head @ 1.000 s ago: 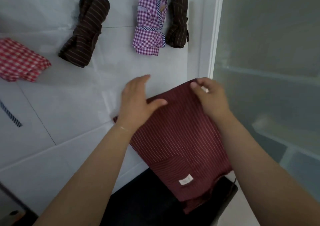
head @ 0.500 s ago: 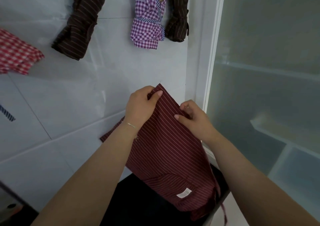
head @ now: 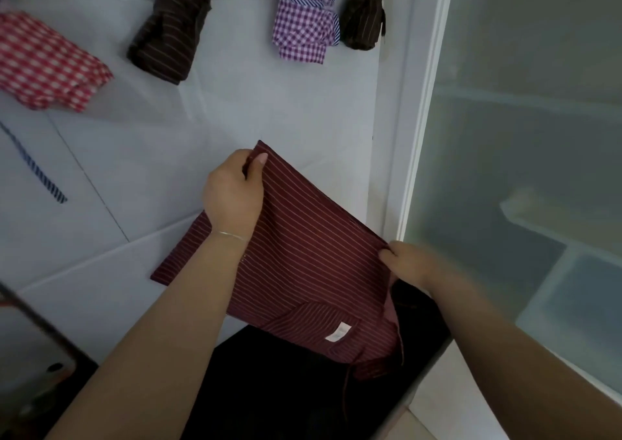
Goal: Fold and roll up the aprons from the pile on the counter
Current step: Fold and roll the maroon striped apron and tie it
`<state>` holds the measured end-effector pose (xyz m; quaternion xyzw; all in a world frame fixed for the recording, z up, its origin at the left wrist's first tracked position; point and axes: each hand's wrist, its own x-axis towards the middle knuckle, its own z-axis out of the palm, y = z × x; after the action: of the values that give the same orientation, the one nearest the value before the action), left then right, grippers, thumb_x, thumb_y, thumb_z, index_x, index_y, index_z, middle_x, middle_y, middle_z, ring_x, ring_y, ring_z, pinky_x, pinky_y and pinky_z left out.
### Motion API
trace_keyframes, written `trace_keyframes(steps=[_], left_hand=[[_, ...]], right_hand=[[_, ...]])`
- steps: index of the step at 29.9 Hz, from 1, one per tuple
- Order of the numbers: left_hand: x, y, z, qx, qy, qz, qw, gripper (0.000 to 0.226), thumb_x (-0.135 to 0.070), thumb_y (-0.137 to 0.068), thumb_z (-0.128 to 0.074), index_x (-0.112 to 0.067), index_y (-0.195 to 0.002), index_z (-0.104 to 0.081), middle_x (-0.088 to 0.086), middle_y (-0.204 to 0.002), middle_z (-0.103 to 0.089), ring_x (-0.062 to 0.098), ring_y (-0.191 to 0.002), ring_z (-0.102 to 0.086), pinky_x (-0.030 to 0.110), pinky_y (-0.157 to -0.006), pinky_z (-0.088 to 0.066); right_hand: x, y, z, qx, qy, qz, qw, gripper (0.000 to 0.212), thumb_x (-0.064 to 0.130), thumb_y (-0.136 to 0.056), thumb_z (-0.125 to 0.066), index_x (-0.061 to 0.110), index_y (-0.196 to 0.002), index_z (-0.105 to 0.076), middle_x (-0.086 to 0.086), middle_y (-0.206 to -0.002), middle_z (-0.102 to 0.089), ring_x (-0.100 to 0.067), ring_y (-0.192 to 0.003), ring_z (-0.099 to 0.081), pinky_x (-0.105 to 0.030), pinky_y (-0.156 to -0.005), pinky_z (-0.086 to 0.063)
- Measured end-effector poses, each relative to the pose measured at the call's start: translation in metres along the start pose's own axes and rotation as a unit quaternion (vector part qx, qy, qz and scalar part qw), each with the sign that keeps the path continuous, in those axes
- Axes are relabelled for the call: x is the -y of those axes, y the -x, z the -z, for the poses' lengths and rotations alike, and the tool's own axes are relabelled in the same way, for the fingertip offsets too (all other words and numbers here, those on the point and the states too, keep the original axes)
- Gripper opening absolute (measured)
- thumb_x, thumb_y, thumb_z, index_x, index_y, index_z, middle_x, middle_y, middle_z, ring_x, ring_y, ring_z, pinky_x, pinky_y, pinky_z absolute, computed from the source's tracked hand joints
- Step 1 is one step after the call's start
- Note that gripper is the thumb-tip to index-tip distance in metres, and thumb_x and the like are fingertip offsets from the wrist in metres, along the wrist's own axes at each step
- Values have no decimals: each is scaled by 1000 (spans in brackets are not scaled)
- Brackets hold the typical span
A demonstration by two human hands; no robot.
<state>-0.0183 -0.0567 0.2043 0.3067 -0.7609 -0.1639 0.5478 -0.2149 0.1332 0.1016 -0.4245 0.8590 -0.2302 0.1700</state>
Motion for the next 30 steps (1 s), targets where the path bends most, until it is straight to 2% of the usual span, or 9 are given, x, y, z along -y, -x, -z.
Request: trace_keyframes(steps=[5,8,12,16,18,20,23,27,30], left_hand=[[24,17,12,-26,24,33,999,29,-35,-97,-52,-13,-101,-70,-9,-81,-62,5,-70,-55,20,-62,-41],[46,34,15,-35,50,74,995,31,-34,-99,-50,-9,-91,-68,-4,-77,-61,6,-67,-51,22,-59,-37],[72,74,25,-50,3,185,981,33,-28,-100,-47,1,-97,-64,8,-84,-61,16,-75,-51,22,-60,-30],[85,112,37,-4,-62,259,964,31,-31,-101,-44,-6,-89,-58,6,-79,-56,22,-75,-51,28,-64,-32],[80,121,38,71,-92,284,952,28,-30,-101,-44,-10,-88,-59,6,-78,-57,22,-78,-50,28,-68,-34],[74,128,35,220,-102,334,911,25,-28,-100,-47,-9,-94,-62,9,-88,-62,24,-86,-54,29,-74,-38],[58,145,33,417,-85,432,795,38,-32,-95,-57,0,-115,-63,14,-111,-63,29,-97,-60,34,-90,-47],[49,171,39,414,-15,550,725,37,-22,-94,-59,4,-121,-59,16,-107,-64,28,-82,-61,34,-76,-53],[69,203,54,359,-35,623,694,47,-27,-91,-64,4,-125,-55,23,-126,-57,35,-107,-58,42,-91,-50]], right_hand=[[-15,3,-22,-24,-33,-50,998,39,24,-101,-41,-8,-97,-63,-20,-93,-66,-31,-86,-62,-31,-68,-42],[-24,9,-34,-80,-91,-66,990,36,30,-98,-50,-1,-87,-65,-4,-74,-60,-23,-77,-57,-20,-56,-36],[-32,25,-35,-176,-184,-35,967,17,25,-88,-68,10,-95,-69,1,-83,-62,-19,-84,-57,-25,-67,-39],[-40,27,-21,-102,-124,4,987,31,25,-85,-71,21,-110,-53,1,-91,-55,-17,-84,-55,-26,-68,-38],[-55,22,-7,-23,-18,3,1000,26,30,-86,-69,17,-107,-60,-1,-94,-56,-23,-91,-58,-26,-68,-38],[-73,18,7,43,92,-19,995,32,35,-87,-67,6,-100,-65,-3,-99,-60,-22,-89,-55,-26,-61,-34],[-90,21,30,114,165,-63,978,47,42,-84,-70,0,-104,-64,-6,-99,-60,-22,-84,-52,-27,-62,-35],[-79,18,53,140,223,-63,963,52,48,-83,-68,0,-101,-66,-5,-85,-56,-24,-82,-53,-26,-70,-39],[-63,9,40,149,236,-50,959,43,39,-89,-63,0,-106,-64,-7,-93,-59,-23,-83,-52,-26,-72,-41]])
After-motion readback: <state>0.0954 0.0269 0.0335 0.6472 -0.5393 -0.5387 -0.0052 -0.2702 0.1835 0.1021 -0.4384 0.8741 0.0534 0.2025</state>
